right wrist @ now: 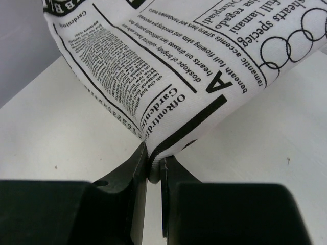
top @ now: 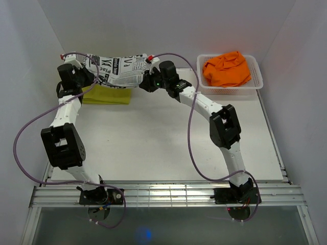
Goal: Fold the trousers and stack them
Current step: Neatly place the folded trousers to the corner
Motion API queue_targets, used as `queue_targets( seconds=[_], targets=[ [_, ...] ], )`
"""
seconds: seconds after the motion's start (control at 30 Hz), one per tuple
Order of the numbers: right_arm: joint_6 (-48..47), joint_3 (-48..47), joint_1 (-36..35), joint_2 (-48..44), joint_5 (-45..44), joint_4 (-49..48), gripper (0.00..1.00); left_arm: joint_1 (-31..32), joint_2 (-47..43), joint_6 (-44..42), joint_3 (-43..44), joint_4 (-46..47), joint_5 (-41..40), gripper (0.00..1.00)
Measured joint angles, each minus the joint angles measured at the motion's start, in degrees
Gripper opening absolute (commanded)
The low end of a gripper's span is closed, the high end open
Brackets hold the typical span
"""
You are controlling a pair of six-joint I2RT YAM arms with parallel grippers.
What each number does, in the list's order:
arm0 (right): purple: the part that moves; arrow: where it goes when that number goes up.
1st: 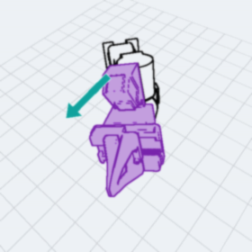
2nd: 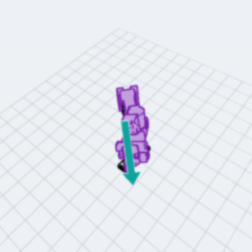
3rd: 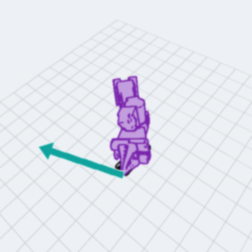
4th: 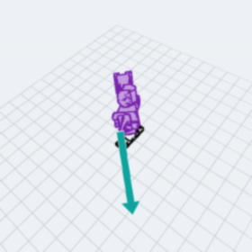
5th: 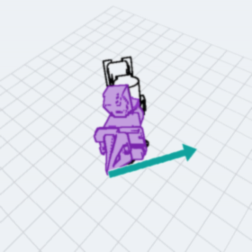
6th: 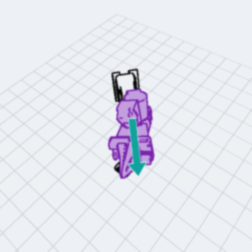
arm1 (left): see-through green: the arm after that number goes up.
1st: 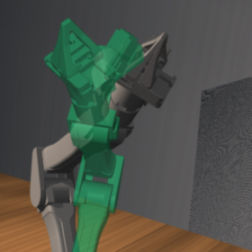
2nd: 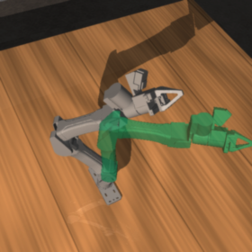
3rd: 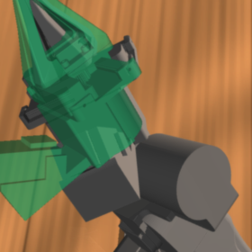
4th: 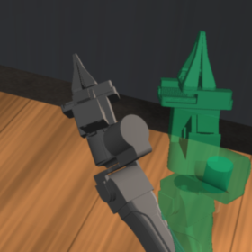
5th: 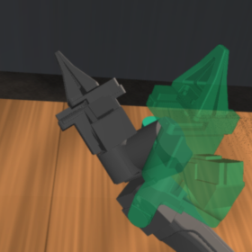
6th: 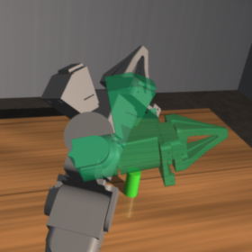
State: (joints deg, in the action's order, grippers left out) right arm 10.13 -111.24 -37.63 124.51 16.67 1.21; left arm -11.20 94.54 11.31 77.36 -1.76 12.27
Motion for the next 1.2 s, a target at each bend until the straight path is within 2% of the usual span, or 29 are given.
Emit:
queue_targets(
  seconds=[0.2,0.4,0.63,0.83,0.9,0.93,0.97,1.0,1.07,1.1,1.2],
  targets=[
    [-1.62,-12.98,-2.49,13.03,-2.01,-5.68,0.08,-5.27,10.88,2.4,4.9,6.86,2.51,0.0],
    [-3.61,-19.93,-5.03,23.85,-7.5,-15.12,0.08,-8.96,18.69,4.26,5.31,13.81,4.37,0.0],
    [-6.43,-24.74,-8.24,34.95,-12.35,-24.33,0.08,-12.98,26.53,5.49,5.33,23.37,7.43,0.0],
    [-7.61,-25.22,-9.38,38.97,-14.16,-29.11,0.08,-14.56,35.43,5.62,9.51,27.69,12.61,0.0],
    [-7.76,-25.44,-9.53,39.32,-14.4,-30.05,0.19,-14.71,37.35,5.14,10.71,28.74,13.94,0.0],
    [-7.74,-25.49,-9.55,39.39,-14.49,-30.32,0.39,-14.78,38.12,4.96,11.26,29.22,14.56,0.0],
    [-7.76,-25.49,-9.62,39.36,-14.64,-30.69,0.5,-14.82,38.75,4.76,11.85,29.4,14.99,0.0],
    [-7.58,-25.46,-9.64,39.36,-14.99,-30.84,0.68,-14.84,39.26,4.37,12.44,29.88,14.75,0.0],
    [-7.93,-24.44,-9.4,39.01,-15.85,-31.63,0.82,-15.19,39.78,3.82,12.83,30.75,13.92,0.04],
    [-8.09,-23.43,-9.2,38.56,-16.22,-31.71,0.9,-15.47,39.85,3.61,12.83,30.95,13.66,0.14],
    [-8.28,-18.88,-8.41,36.33,-17.05,-31.17,0.94,-16.28,39.89,3.37,12.83,31.17,13.09,0.3]
  ],
)
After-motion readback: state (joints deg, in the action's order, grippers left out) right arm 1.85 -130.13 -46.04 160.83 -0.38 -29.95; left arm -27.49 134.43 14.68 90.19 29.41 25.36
